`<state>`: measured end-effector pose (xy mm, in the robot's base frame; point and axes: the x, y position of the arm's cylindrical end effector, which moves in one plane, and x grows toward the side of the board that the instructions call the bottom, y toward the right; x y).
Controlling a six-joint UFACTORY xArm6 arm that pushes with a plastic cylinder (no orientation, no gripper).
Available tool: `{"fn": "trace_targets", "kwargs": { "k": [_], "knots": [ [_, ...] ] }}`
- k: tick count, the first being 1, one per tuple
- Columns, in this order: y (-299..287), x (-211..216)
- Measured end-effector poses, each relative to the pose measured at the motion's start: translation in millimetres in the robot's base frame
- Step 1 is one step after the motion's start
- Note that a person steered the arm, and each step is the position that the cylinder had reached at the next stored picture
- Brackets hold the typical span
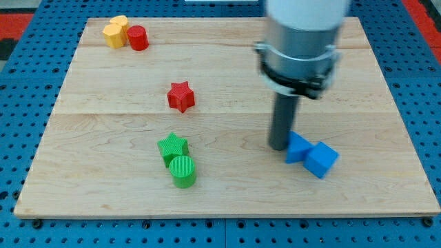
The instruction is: Point at the red star
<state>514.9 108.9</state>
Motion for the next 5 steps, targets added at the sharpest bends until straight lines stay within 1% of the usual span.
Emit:
{"fn": "trace_targets", "kwargs": {
  "k": [1, 3, 4, 5],
  "knots": [
    [-1, 3],
    [-117, -76],
    [-142, -154],
    [-233, -159]
  ]
}}
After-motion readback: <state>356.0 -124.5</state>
